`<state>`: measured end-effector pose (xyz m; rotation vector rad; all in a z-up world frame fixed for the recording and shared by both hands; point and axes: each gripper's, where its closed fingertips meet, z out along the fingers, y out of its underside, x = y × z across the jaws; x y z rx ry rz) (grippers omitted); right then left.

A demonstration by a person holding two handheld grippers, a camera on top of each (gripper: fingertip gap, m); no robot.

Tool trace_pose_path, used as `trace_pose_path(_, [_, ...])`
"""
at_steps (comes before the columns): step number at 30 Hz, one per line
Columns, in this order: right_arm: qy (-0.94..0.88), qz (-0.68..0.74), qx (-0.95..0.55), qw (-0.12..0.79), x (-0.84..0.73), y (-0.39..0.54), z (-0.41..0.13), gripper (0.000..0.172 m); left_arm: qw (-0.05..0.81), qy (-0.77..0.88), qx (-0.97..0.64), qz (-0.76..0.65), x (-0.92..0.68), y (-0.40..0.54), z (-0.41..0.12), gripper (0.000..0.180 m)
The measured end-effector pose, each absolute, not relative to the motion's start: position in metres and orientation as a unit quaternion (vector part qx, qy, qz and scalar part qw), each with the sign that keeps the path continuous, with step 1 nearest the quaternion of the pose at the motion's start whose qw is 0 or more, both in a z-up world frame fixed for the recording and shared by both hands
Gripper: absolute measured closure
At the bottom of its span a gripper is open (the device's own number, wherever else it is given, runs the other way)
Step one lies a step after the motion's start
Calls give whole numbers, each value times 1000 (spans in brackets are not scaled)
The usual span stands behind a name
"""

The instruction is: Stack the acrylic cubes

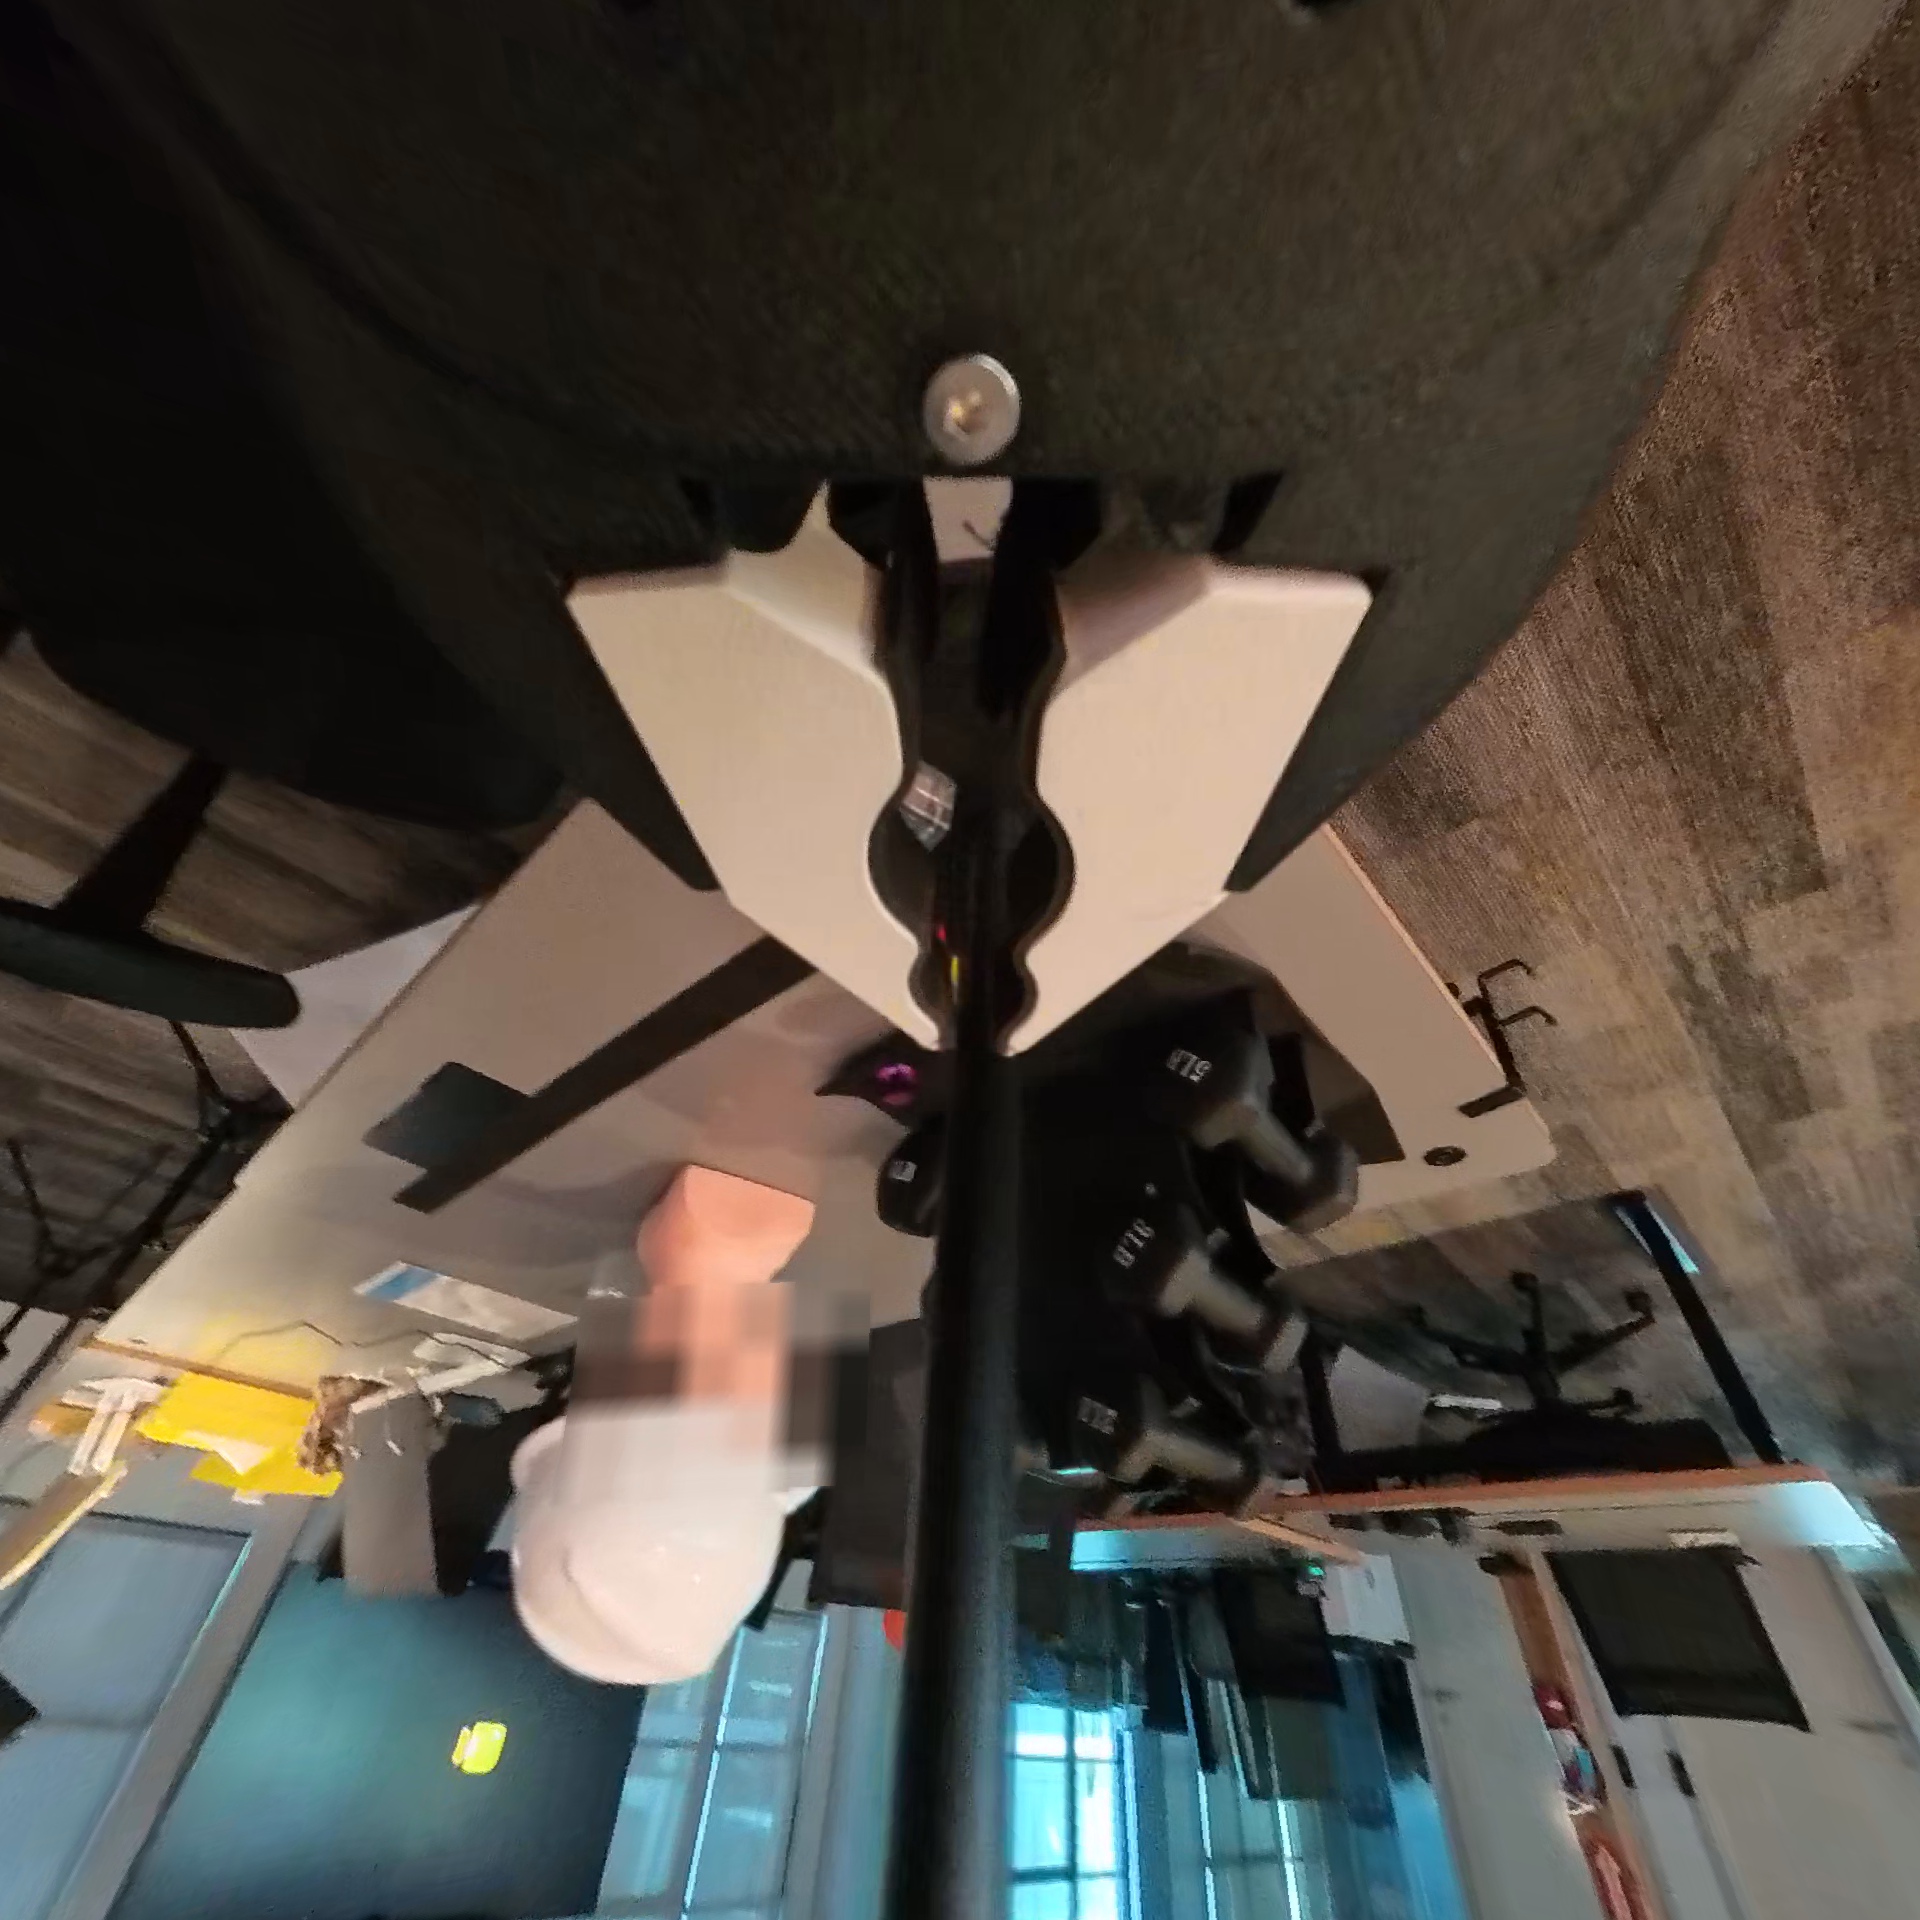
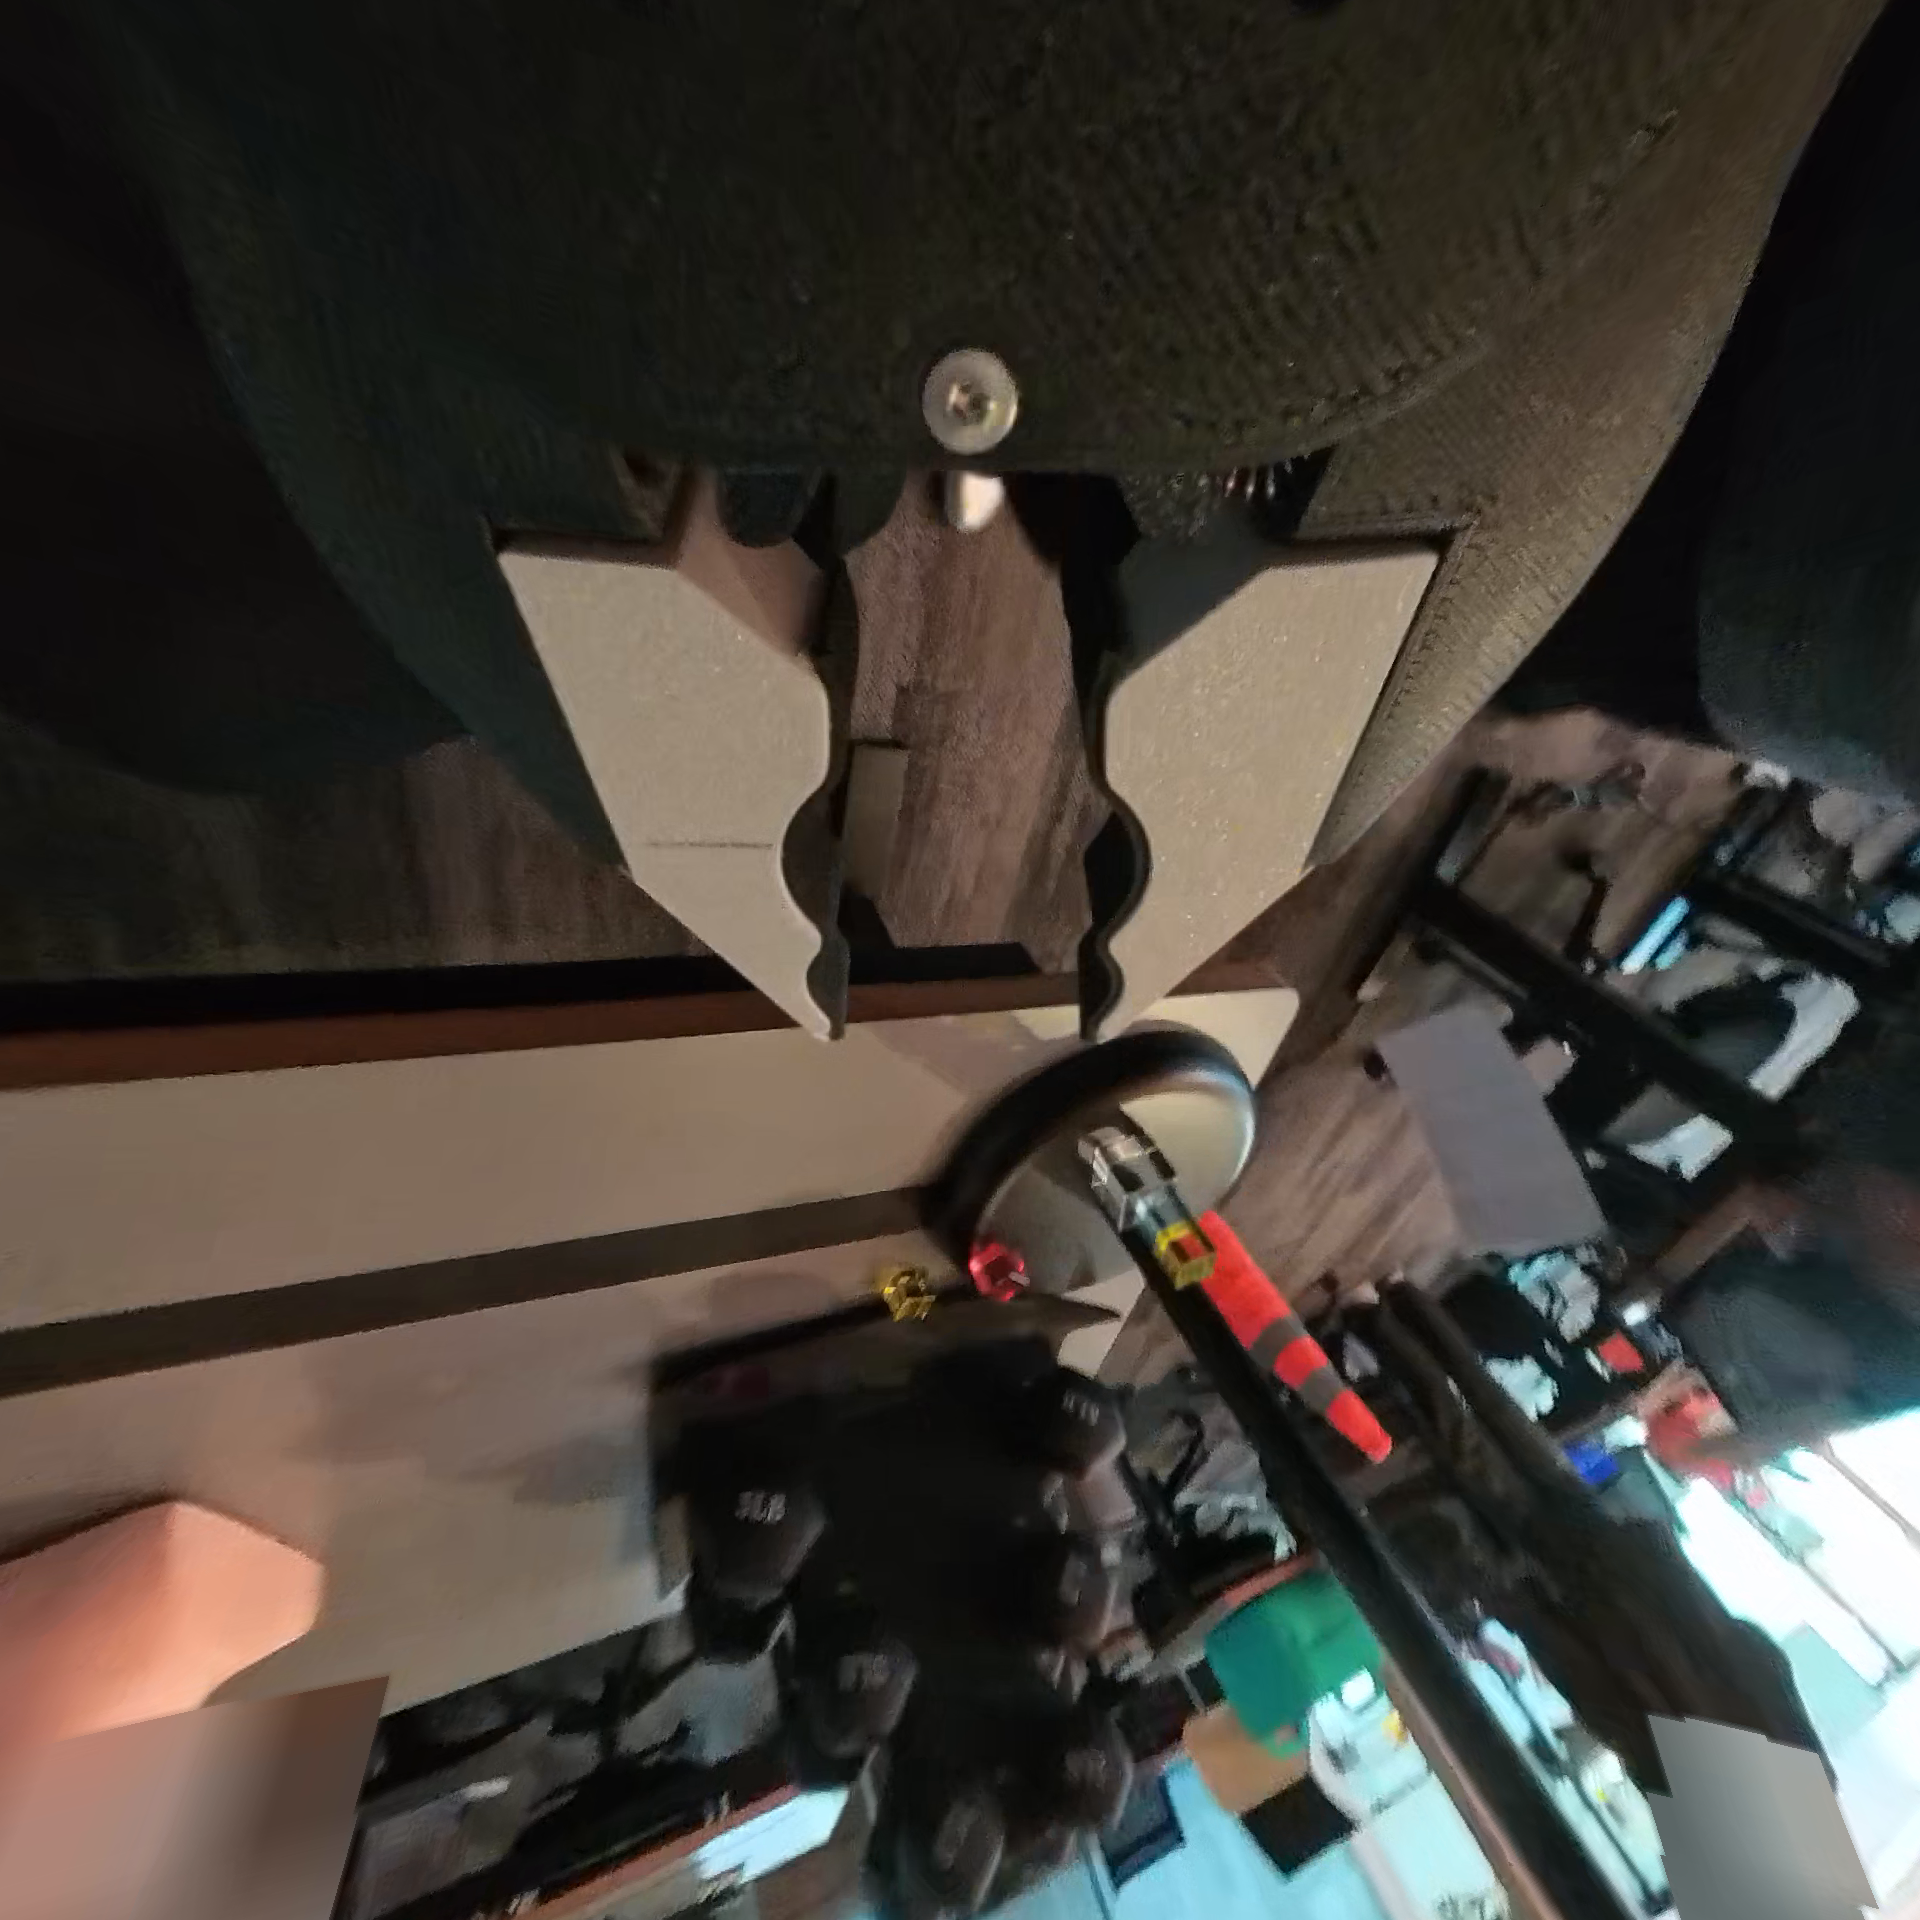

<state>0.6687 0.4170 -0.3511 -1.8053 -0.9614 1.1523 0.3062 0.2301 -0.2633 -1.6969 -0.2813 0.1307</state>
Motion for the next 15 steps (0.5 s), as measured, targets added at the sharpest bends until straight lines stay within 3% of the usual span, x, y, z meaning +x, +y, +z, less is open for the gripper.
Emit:
trace_pose_path(6, [-492, 424, -668, 364, 591, 404, -348, 128, 660, -141, -736, 45, 283, 245, -270, 160])
trace_pose_path(15, [-698, 439, -484, 294, 431, 422, -338, 123, 666, -233, -706, 60, 220, 228, -276, 117])
